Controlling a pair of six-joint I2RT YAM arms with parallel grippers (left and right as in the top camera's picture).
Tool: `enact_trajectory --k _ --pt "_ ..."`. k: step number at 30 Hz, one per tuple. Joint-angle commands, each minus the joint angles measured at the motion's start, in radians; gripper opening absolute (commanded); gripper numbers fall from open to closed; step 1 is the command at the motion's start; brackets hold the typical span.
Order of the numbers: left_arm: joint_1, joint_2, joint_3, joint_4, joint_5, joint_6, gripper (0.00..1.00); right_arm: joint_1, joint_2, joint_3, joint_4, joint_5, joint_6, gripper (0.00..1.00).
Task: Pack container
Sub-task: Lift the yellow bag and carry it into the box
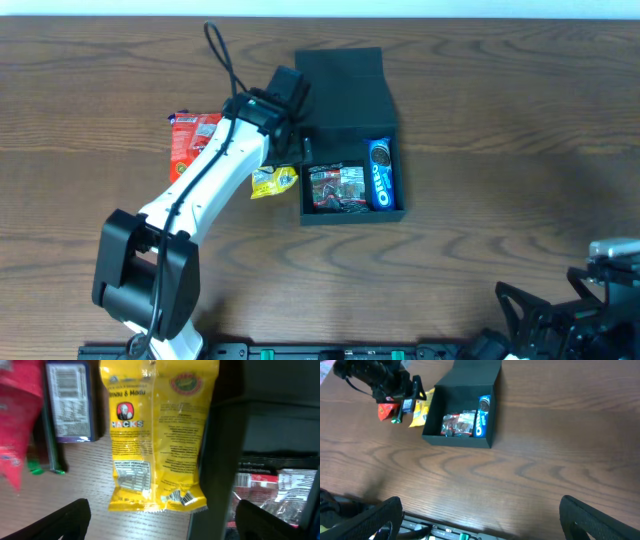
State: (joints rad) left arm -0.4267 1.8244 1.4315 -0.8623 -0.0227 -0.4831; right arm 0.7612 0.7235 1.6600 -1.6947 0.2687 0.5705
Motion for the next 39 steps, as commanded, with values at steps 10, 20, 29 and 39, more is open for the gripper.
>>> enact_trajectory --k 10,20,29,39 --pt "0.073 0.003 -0.15 0.163 0.159 0.219 0.85 -0.008 -0.005 0.0 -0.003 0.011 0.014 0.99" --pt "0.075 0.015 -0.169 0.217 0.138 0.262 0.86 -0.008 -0.005 0.0 -0.003 0.01 0.028 0.99" --pt "0.074 0.097 -0.169 0.231 0.146 0.19 0.86 -0.008 -0.005 0.0 -0.003 0.007 0.028 0.99" --pt "0.075 0.163 -0.167 0.235 0.147 0.172 0.46 -0.008 -0.005 0.0 -0.003 0.003 0.027 0.99"
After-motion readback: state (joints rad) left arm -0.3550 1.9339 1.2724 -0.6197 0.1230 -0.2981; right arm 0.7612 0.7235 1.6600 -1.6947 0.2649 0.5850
